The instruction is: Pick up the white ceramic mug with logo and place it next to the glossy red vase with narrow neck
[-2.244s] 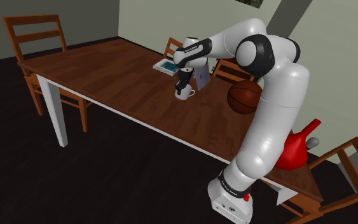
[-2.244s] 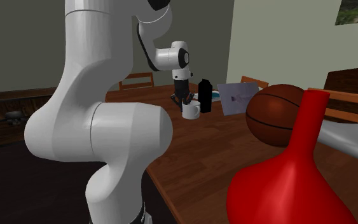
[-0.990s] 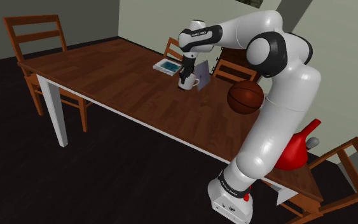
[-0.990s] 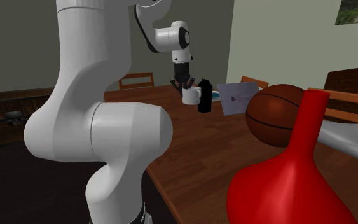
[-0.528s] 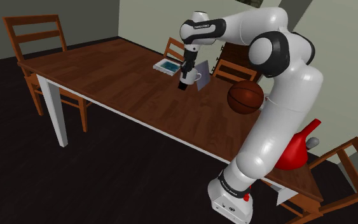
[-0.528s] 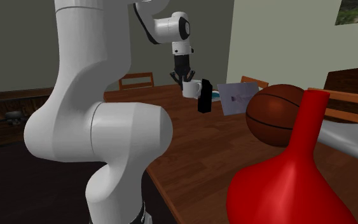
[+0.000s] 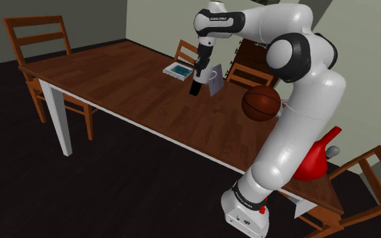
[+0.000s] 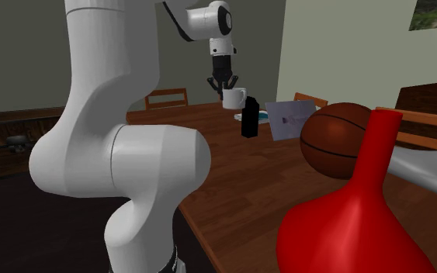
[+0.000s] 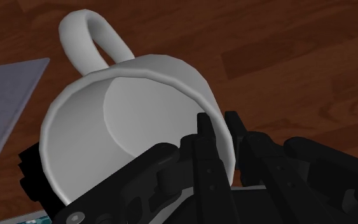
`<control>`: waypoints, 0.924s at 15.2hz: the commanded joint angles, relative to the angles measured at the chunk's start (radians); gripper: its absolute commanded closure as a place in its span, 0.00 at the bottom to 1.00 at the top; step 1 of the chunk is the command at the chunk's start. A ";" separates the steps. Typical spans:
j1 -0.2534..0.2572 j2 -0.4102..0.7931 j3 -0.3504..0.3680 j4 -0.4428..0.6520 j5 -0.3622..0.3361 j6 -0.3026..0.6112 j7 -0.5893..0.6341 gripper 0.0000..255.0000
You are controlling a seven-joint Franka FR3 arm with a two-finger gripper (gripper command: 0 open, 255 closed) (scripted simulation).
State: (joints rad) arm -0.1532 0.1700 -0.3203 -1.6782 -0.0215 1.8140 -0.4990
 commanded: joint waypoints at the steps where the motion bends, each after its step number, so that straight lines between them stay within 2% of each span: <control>1: 0.000 -0.005 -0.001 0.021 -0.002 -0.026 -0.001 1.00; 14: -0.006 0.009 -0.004 0.214 0.004 -0.205 -0.014 1.00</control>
State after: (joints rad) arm -0.1588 0.1780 -0.3237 -1.4757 -0.0181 1.6197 -0.5119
